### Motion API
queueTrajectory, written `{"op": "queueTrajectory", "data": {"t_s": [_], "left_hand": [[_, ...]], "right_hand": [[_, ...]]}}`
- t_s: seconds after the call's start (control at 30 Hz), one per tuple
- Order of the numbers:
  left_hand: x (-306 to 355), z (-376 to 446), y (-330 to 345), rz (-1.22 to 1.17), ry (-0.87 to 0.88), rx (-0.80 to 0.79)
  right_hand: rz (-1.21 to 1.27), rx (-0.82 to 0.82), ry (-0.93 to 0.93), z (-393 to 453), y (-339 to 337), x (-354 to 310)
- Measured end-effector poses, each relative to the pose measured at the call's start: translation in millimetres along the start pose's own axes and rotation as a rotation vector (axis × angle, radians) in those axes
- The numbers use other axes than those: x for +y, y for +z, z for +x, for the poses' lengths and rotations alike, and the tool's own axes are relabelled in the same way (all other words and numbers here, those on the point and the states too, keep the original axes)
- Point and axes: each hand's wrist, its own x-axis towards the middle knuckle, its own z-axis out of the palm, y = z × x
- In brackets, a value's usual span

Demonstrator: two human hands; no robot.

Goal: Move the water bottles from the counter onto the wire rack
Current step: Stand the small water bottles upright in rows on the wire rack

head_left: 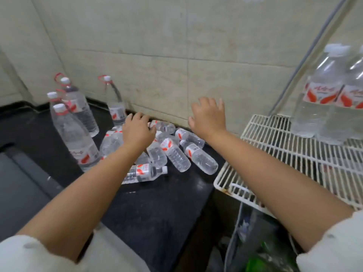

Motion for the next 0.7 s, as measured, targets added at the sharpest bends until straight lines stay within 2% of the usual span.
{"op": "queueTrajectory", "data": {"t_s": [0.07,0.2,0.3,0.43,0.53,0.7], "left_hand": [[-46.4,-6.3,0.3,0.021,-0.054,-0.04],[-128.7,-16.9,17.8,0.083,-0.095,-0.148],[-185.4,-23.3,43.1,0.081,-0.153,-0.292],[-238.9,-30.0,73.9,0.009,-0.251,-0.399],[-259.9,-29.5,88.7,-0.048,-0.295,-0.431],[-275.6,-15.7,117.8,-0.072,-0.317,-0.444]], "right_hand": [[0.053,-0.025,-0.034,10.4,28.1,-43.0],[0.012,-0.302,-0.023,16.9,97.3,-111.5],[0.011,-0.439,-0.014,8.9,153.9,-146.2],[0.042,-0.642,-0.055,-4.2,217.0,-175.9],[0.037,-0.702,-0.049,-12.7,247.5,-184.3],[-0.012,-0.668,-0.075,-12.7,280.5,-187.7]]}}
